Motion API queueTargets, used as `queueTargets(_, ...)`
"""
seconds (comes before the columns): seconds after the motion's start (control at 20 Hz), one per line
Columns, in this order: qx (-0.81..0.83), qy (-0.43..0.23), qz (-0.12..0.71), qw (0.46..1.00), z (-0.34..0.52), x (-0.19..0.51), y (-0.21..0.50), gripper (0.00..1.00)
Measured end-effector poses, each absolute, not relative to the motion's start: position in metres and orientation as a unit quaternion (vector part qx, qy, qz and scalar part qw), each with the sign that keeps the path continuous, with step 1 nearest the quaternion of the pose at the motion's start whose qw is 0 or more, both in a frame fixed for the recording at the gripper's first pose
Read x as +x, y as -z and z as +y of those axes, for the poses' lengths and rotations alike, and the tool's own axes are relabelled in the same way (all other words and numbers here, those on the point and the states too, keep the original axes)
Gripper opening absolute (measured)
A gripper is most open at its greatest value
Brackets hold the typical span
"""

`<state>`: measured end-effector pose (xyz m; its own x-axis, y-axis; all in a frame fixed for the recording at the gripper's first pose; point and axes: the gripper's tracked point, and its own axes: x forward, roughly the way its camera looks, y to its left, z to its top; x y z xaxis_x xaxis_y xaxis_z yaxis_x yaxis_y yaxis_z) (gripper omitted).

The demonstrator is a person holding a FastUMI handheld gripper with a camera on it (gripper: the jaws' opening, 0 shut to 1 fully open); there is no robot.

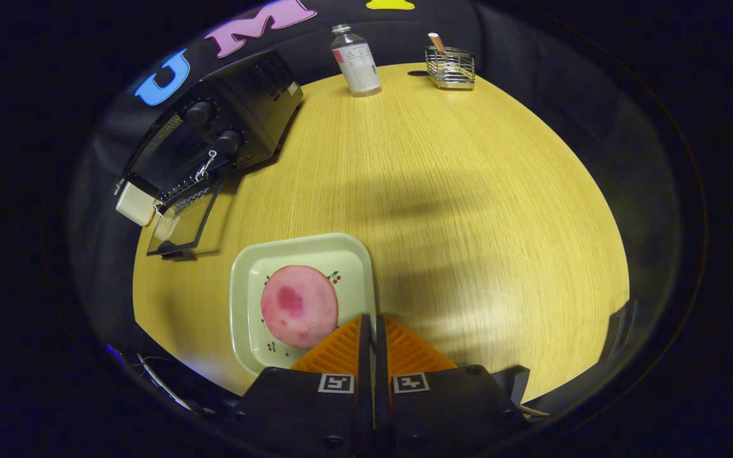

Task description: Open the toaster oven, put the food inside, and close the toaster oven door.

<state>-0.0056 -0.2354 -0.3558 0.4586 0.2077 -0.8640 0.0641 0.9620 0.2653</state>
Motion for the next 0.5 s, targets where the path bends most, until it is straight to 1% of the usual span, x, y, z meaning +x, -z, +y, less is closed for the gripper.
queueTargets(0.2,0.258,-0.047,0.516,0.816,-0.22,-0.008,0.352,0.06)
queueTargets(0.5,0.323,-0.048,0.482,0.813,-0.214,-0.004,0.326,0.06)
